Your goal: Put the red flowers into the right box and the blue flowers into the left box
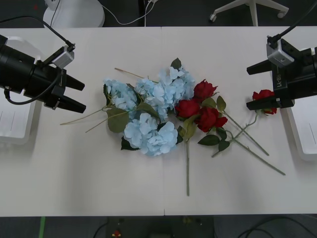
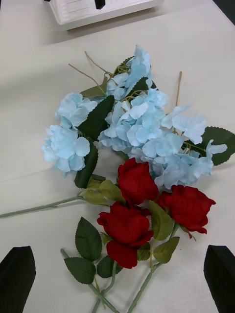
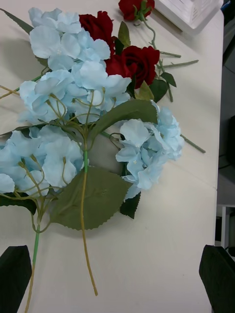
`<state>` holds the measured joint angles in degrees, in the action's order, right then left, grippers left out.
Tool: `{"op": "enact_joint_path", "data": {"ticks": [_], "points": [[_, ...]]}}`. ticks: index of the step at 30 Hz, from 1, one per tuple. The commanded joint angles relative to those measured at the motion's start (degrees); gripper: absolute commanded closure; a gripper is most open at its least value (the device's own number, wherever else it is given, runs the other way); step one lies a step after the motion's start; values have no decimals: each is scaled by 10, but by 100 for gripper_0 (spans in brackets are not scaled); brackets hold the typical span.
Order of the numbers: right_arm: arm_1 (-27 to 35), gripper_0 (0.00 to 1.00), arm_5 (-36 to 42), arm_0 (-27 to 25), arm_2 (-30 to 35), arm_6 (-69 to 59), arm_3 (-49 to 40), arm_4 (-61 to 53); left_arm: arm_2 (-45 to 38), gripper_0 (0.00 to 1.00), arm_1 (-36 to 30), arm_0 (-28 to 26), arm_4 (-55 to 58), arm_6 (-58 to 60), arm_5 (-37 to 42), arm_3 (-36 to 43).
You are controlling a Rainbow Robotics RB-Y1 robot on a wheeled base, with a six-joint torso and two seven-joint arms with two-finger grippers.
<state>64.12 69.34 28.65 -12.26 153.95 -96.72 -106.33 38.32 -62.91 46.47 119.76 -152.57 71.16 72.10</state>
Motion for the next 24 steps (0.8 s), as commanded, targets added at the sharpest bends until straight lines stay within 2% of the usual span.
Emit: {"op": "enact_joint_path", "data": {"ticks": [1,8,9,10,14,20,24], "points": [[22,0,-3,14,2,11,-10,1,6,0,-38,21,-11,-24,-19,41],[22,0,-3,14,2,11,-10,1,6,0,-37,21,-42,-24,-66,60],[14,0,-1,-21,-13,11,2,8,6,0,-38,21,-48,-24,-73,61],[13,0,-1,-22,-11,11,3,9,6,0,-37,21,-58,-24,-81,64],[9,3,5,-31,16,11,12,5,17,0,-39,21,-100,-24,-124,81],[9,5,51,-30,66,11,12,23,92,0,-78,22,-175,-24,-255,156],[13,5,61,-30,78,11,8,41,97,0,-67,23,-230,-24,-245,148]]}}
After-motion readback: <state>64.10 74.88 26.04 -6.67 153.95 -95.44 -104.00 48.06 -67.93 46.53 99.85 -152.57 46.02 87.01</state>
